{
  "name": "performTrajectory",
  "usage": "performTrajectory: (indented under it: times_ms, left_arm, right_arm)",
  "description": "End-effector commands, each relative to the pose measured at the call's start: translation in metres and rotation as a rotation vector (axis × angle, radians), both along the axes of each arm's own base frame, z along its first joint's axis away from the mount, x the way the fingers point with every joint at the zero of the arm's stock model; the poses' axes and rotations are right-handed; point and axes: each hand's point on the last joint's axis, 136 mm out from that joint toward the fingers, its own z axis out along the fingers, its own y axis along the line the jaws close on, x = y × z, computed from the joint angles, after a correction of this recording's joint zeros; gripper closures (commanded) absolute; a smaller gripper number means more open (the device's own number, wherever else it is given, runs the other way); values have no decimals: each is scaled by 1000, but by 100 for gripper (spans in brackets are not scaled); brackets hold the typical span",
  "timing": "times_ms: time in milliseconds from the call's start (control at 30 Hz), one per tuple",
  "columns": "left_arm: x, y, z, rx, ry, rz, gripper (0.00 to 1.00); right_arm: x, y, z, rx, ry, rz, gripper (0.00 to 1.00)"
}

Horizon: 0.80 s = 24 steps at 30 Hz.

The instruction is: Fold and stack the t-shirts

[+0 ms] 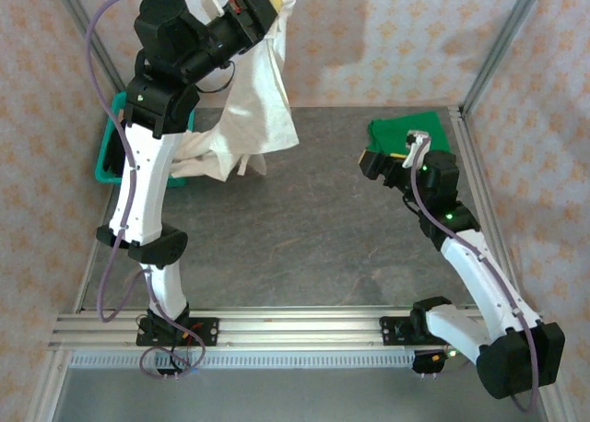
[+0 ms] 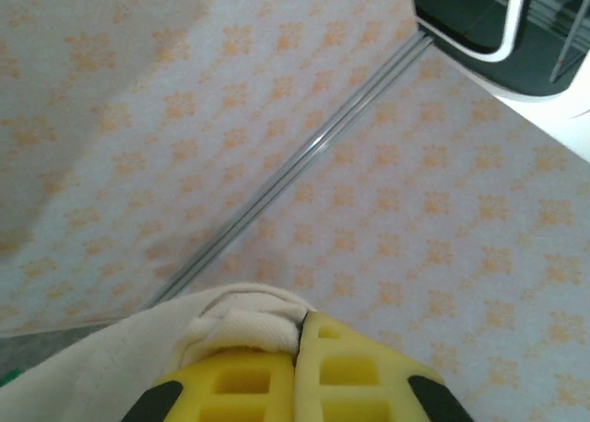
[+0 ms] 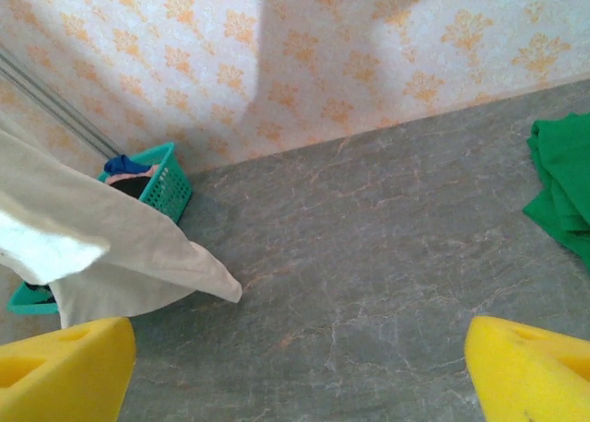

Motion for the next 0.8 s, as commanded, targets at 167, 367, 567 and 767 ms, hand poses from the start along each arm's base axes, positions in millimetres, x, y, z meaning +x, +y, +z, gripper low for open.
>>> performTrajectory:
  times_ms: [167, 367, 567, 767]
  left_arm:
    - [129, 51, -231, 316, 506, 178, 0]
    - [118, 116, -329, 696, 743, 351, 0]
    - [85, 171, -319, 918, 733, 548, 0]
    - [30, 225, -316, 894, 797, 675, 0]
  right_arm:
    - [16, -2, -40, -42, 119, -28, 8]
    - [27, 13, -68, -44, 207, 15, 10]
    - [41, 90, -91, -159, 241, 190, 12]
    - [33, 204, -139, -439, 218, 444, 11]
